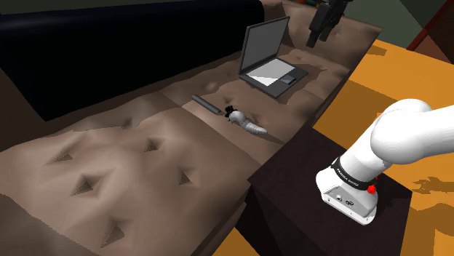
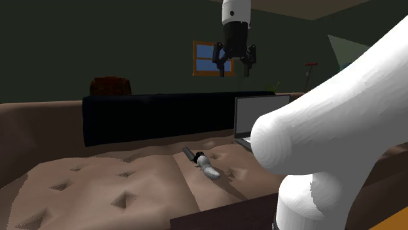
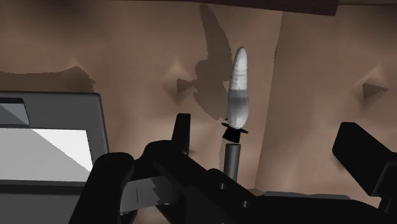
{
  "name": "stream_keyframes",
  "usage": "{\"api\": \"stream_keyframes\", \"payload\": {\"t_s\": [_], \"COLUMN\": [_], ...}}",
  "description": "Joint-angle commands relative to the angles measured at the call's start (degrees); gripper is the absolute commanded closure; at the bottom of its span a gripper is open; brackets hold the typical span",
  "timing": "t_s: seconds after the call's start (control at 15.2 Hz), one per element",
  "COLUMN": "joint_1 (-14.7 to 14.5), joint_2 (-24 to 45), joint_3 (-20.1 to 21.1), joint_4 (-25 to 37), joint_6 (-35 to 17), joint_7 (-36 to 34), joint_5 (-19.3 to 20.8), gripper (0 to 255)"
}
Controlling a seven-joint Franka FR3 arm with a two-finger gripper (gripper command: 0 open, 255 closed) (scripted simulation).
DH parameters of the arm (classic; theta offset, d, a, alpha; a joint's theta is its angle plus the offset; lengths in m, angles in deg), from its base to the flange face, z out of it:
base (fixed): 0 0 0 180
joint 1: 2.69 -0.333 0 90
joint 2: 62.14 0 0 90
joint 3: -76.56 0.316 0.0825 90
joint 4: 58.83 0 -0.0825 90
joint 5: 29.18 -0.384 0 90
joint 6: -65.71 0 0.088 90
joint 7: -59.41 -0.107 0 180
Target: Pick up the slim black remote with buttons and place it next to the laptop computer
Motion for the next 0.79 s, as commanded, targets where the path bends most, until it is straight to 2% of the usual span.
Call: {"api": "stream_keyframes", "payload": {"t_s": [0.0,0.73], "joint_1": [0.00,-0.26], "joint_2": [0.00,17.97], "joint_3": [0.00,1.46], "joint_4": [0.00,-2.36], "joint_6": [0.00,-19.42], "joint_7": [0.00,-1.80], "joint_5": [0.00,-1.71], "gripper": [0,0]}}
